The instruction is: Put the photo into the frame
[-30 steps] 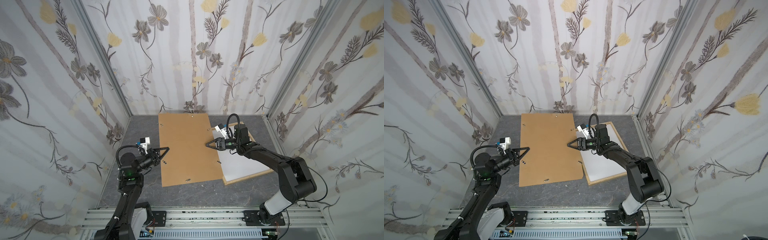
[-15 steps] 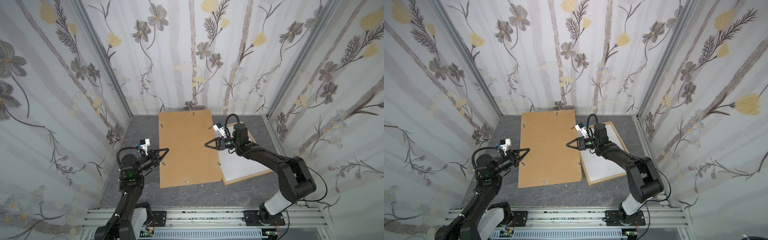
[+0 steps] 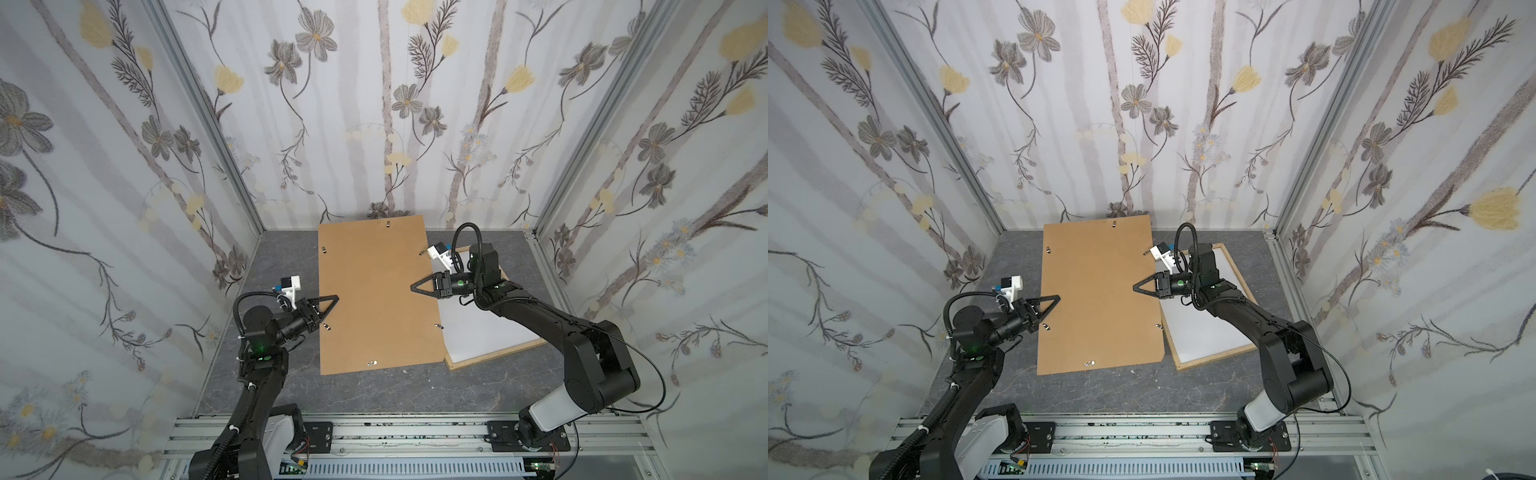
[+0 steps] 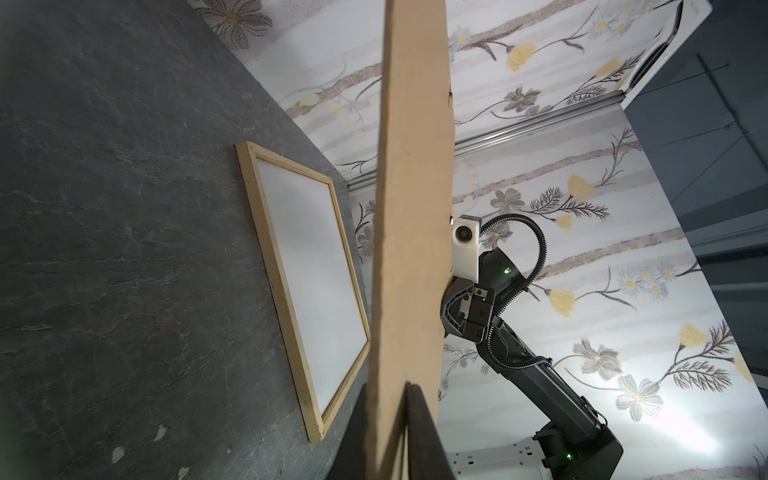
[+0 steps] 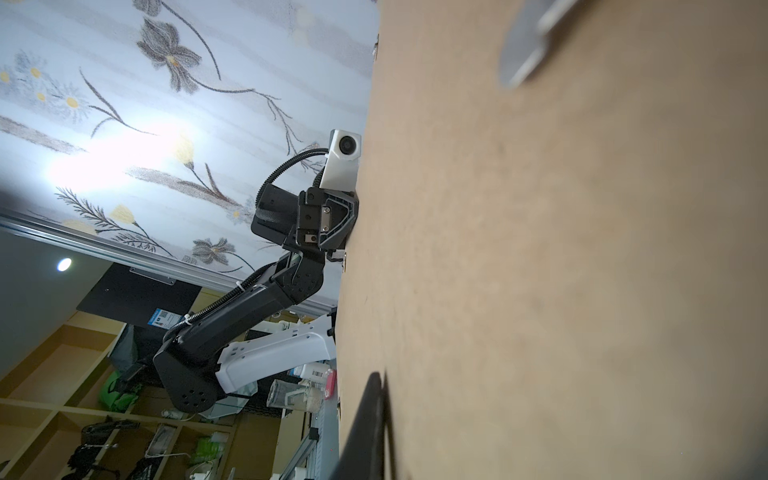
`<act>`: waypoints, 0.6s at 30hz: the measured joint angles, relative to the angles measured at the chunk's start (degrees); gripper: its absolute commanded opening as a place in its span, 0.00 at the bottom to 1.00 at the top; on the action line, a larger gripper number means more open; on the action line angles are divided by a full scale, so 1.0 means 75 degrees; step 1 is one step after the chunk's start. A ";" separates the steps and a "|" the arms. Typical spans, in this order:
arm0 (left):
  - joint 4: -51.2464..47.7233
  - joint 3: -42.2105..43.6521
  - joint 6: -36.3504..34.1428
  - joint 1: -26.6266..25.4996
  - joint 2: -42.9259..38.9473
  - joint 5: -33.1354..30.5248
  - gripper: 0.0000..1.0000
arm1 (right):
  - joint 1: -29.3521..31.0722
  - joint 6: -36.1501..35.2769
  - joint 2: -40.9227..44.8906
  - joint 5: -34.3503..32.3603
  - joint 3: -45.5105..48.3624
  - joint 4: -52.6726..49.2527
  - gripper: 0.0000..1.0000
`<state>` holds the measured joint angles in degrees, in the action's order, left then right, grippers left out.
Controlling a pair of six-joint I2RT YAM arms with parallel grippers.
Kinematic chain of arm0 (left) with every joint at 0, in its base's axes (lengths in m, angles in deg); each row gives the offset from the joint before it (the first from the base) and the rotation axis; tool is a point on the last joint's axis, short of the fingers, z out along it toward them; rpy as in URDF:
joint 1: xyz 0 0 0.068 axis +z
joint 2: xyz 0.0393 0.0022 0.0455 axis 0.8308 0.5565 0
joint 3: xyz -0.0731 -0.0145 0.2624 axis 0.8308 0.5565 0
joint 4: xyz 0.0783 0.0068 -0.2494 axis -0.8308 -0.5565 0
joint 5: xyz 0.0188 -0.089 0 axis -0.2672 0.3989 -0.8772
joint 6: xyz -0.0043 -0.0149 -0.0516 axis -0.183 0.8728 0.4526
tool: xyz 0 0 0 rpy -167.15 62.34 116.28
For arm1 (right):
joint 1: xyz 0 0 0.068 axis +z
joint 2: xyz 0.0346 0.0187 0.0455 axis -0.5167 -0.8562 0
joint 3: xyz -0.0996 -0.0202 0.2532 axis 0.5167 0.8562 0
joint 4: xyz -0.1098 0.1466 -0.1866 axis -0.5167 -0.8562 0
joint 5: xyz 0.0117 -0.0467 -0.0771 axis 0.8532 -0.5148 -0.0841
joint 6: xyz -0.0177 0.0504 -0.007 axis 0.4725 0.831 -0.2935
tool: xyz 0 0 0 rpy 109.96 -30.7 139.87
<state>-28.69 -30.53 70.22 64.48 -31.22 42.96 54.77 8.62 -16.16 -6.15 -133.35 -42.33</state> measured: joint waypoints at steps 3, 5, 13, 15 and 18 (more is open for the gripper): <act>-0.0114 -0.0032 -0.0111 -0.0012 -0.0003 0.0000 0.15 | -0.0006 -0.0414 0.0221 -0.0210 -0.0087 -0.0603 0.00; -0.0230 -0.0070 -0.0221 -0.0015 -0.0015 0.0029 0.15 | -0.0015 -0.0562 0.0373 -0.0312 -0.0087 -0.0813 0.00; -0.0335 -0.0137 -0.0391 -0.0026 -0.0015 0.0102 0.16 | -0.0166 -0.0845 0.0603 -0.0291 -0.0149 -0.1276 0.00; -0.0335 -0.0154 -0.0411 -0.0026 -0.0015 0.0099 0.16 | -0.0198 -0.0845 0.0688 -0.0283 -0.0149 -0.1294 0.00; -0.0329 -0.0157 -0.0417 -0.0026 -0.0015 0.0067 0.16 | -0.0251 -0.0845 0.0749 -0.0274 -0.0169 -0.1329 0.00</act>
<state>-31.16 -31.71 67.10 64.28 -31.33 43.47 52.89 2.28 -10.54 -8.20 -134.62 -52.29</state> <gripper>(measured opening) 0.159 0.072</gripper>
